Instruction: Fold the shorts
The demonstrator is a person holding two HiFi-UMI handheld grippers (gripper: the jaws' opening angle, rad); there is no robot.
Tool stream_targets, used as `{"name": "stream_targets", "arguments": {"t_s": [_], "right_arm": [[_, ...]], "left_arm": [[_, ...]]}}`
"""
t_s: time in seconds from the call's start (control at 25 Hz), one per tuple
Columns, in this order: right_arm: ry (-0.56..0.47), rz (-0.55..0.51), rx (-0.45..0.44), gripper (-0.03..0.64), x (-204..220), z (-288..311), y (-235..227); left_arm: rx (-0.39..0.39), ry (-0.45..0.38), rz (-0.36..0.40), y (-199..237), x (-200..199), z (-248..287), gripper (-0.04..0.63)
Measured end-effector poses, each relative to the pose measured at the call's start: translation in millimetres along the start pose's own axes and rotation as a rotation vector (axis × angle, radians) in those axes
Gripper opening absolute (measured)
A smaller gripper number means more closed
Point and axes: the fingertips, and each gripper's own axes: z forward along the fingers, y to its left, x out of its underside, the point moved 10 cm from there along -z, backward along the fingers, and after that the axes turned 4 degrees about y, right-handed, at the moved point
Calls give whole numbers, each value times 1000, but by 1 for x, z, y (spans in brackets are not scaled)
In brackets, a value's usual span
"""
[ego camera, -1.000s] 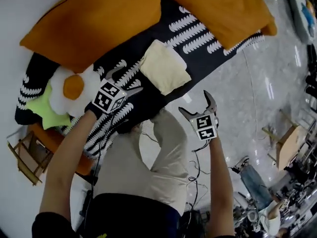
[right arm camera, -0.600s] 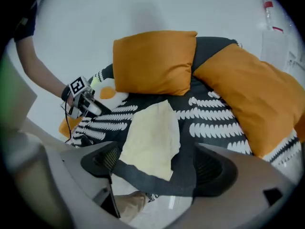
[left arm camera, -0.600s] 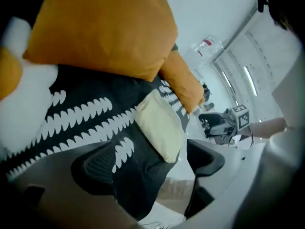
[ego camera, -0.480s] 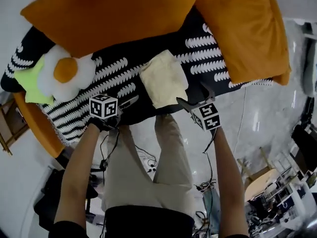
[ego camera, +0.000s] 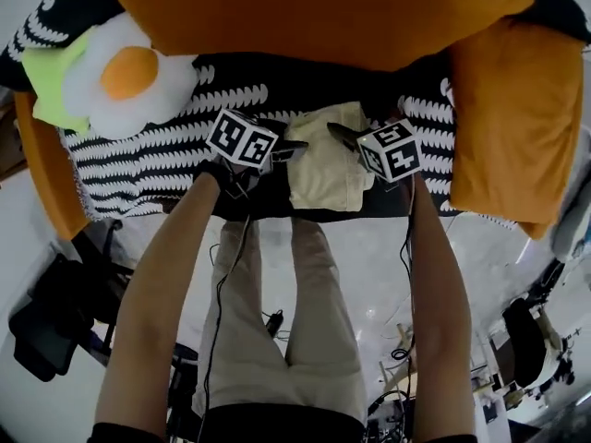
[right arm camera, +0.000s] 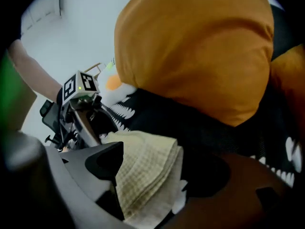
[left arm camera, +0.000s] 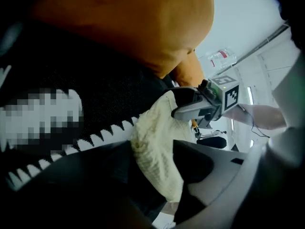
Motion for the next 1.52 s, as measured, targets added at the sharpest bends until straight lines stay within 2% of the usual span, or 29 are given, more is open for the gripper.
{"name": "stream_targets", "arguments": {"t_s": [0.04, 0.08, 0.12, 0.16, 0.24, 0.32, 0.4, 0.48, 0.56, 0.64, 0.72, 0.8, 1.0, 1.24, 1.4, 1.52], "right_arm": [[21, -10, -7, 430, 2, 2, 3], [30, -29, -4, 426, 6, 0, 7], [33, -48, 0, 386, 10, -5, 10], [40, -57, -5, 368, 16, -11, 12], [73, -33, -47, 273, 34, -18, 13], [80, 39, -78, 268, 49, -17, 11], [68, 110, -73, 268, 56, -13, 7], [69, 130, -50, 262, 56, -12, 6], [89, 108, -31, 238, 55, -13, 6], [114, 103, -50, 185, 53, -15, 8], [122, 121, -89, 115, 51, -18, 13], [91, 128, -103, 95, 46, -24, 17], [-80, 108, -111, 91, 21, -66, 29], [-278, 50, -61, 89, -29, -128, 43], [-349, 13, 13, 87, -22, -138, 64], [-324, 21, 32, 87, 24, -126, 91]], "left_arm": [[-16, -14, -14, -1, 1, 0, 233], [-30, -41, -35, -1, 3, -2, 209], [-34, -69, -62, -1, 6, -3, 192], [-29, -89, -88, 0, 10, -3, 195], [-16, -85, -101, 0, 18, 2, 273], [-3, -54, -90, 1, 24, 9, 292], [1, -50, -89, 1, 25, 14, 295], [-15, -79, -82, -2, 20, 16, 263], [-50, -107, -60, -6, 14, 17, 168], [-67, -113, -42, -11, 13, 18, 136], [-51, -122, -53, -15, 14, 17, 89], [-22, -151, -56, -19, 13, 10, 71], [14, -252, 71, -47, -6, -38, 69], [41, -361, 214, -88, -48, -103, 69], [22, -347, 322, -98, -43, -112, 69], [17, -264, 367, -100, -7, -92, 69]]}}
